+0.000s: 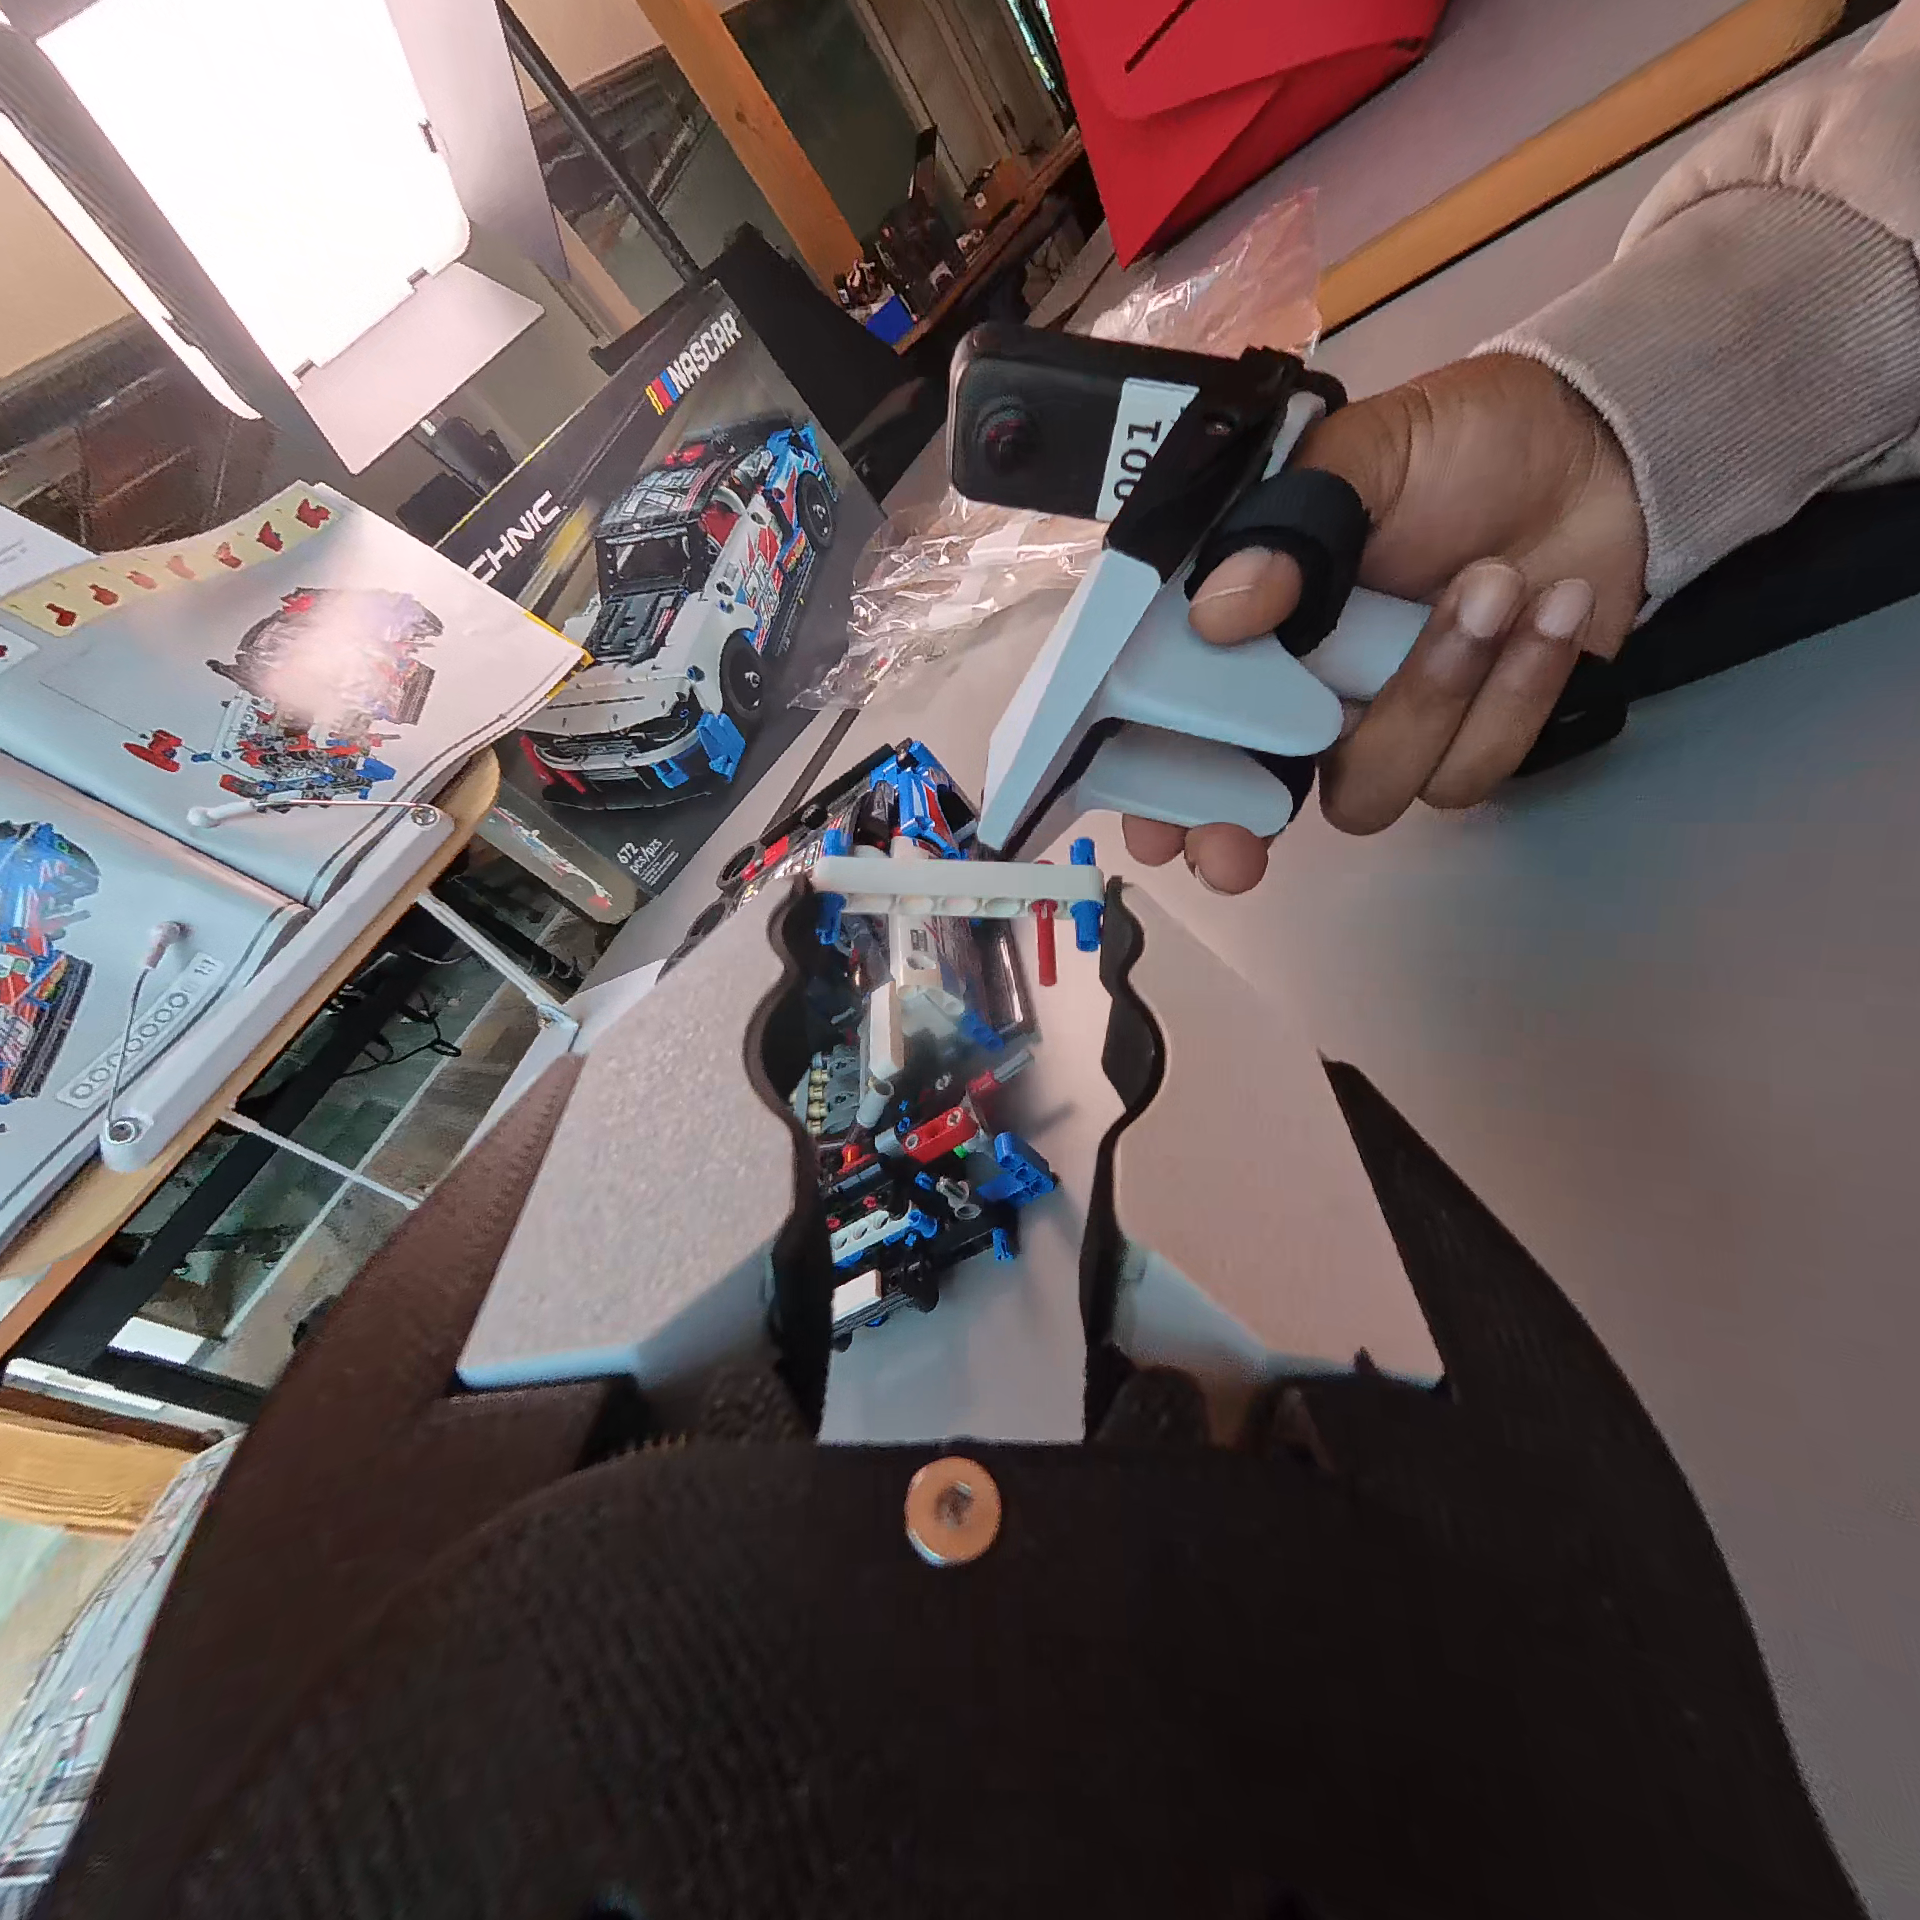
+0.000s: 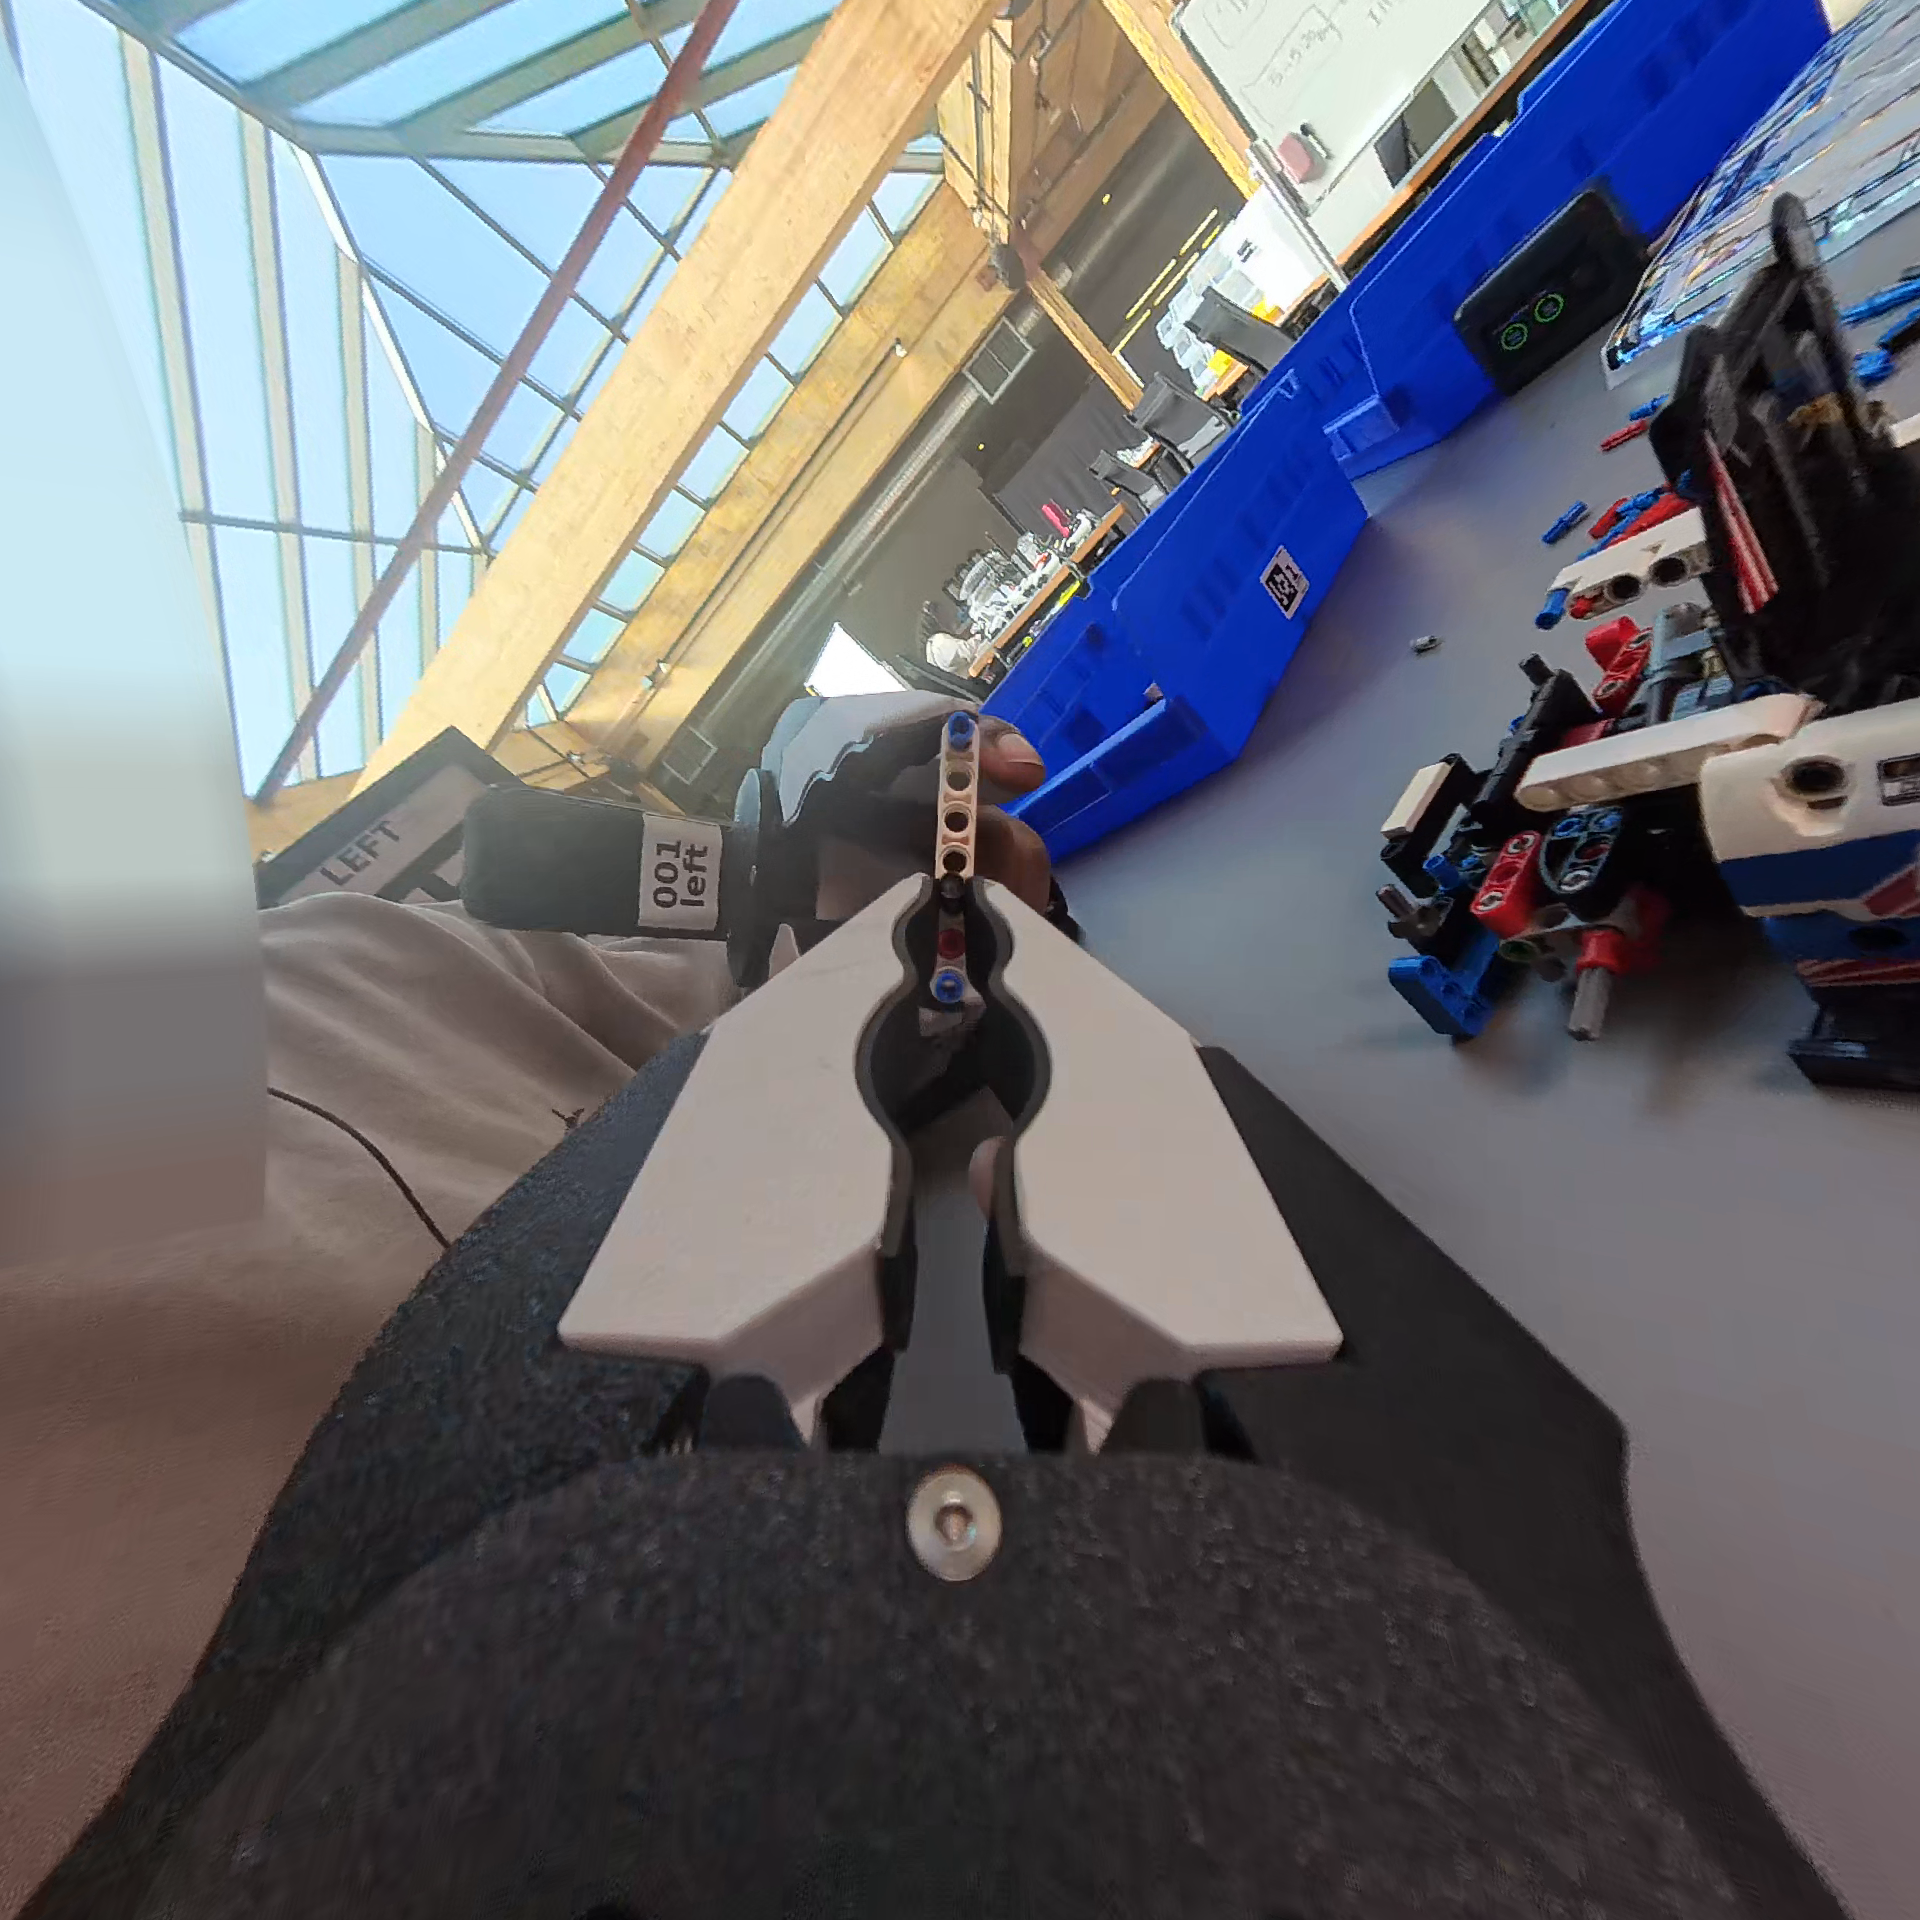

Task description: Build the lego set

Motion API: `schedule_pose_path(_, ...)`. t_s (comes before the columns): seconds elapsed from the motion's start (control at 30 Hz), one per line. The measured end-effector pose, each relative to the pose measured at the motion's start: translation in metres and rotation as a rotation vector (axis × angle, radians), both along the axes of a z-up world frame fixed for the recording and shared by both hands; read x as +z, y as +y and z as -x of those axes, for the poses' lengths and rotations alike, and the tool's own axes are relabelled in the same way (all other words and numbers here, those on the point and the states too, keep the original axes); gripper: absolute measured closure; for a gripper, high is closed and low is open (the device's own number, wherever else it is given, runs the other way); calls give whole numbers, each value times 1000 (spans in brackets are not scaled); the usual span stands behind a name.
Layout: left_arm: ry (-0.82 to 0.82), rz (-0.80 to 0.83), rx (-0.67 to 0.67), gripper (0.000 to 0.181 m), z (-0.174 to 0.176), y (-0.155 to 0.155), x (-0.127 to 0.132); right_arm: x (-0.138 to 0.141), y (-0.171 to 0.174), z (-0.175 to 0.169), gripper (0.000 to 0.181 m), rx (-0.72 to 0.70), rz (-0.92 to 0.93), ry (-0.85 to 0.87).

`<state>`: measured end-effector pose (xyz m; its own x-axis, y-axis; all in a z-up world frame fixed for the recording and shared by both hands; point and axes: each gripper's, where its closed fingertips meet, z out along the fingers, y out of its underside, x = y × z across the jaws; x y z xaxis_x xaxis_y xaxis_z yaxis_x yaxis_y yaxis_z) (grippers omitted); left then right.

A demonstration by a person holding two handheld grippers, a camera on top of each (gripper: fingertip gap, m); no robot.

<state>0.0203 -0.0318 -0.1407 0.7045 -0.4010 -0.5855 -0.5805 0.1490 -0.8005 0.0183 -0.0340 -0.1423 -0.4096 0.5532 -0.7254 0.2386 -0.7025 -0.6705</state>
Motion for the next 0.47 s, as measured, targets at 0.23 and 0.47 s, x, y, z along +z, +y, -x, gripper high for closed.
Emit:
schedule_pose_path(0.23, -269, 37, -89, 127, -7, -7, 24, 28, -11, -10, 179, -4, -173, 212)
schedule_pose_path(0.47, 22, -57, -30, 128, 0, -8, 14, 13, -12, -2, 179, -9, -276, 64)
